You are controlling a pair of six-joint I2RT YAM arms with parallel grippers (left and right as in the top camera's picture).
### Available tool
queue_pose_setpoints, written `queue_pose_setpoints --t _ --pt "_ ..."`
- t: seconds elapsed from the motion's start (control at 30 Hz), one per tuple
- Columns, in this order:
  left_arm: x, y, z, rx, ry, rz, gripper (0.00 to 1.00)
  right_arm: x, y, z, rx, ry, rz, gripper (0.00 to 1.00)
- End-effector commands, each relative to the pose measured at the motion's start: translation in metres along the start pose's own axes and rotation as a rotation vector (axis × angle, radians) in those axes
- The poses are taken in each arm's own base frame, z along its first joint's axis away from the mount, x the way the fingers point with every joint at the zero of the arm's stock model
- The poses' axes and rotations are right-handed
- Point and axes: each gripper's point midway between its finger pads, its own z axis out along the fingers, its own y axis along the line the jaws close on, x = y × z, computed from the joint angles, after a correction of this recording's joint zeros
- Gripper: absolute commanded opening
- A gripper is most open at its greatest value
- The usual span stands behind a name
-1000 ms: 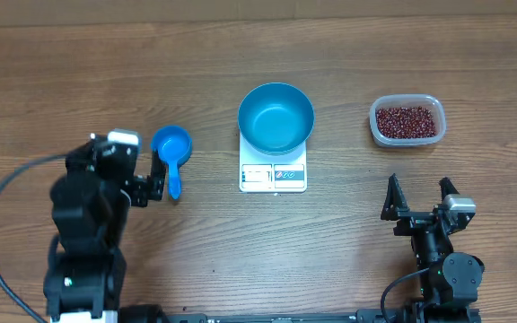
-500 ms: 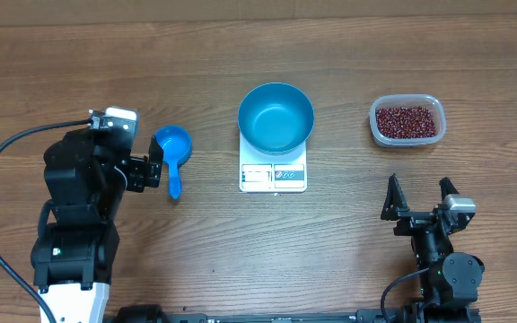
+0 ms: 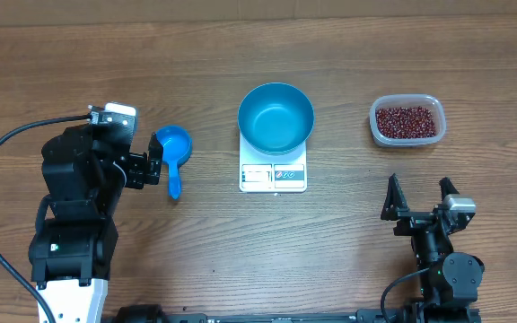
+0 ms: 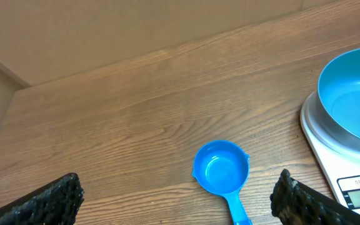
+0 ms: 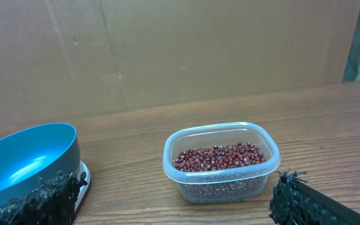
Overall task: Scoop item into bowl and weigh 150g on scale
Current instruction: 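Move the left gripper forward over the blue scoop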
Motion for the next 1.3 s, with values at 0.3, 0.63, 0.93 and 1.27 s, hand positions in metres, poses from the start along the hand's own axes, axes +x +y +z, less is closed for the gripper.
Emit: queue_pose_setpoints --t 0.3,0.63,0.93,1.27 --pt "-0.009 -0.001 0.007 0.037 0.050 -0.001 1.00 0.001 -0.001 0.000 0.001 -0.006 -0.015 1.00" --pt "-0.016 0.002 0.020 0.059 0.130 -0.004 1.00 0.001 -0.001 0.000 0.001 -0.006 -0.015 1.00" --pt "-0.010 0.000 0.034 0.084 0.220 -0.007 1.00 0.001 -0.001 0.000 0.001 -0.006 -0.015 1.00" --pt "-0.001 -0.001 0.037 0.091 0.261 -0.008 0.99 0.001 -0.001 0.000 0.001 -0.006 -0.015 1.00"
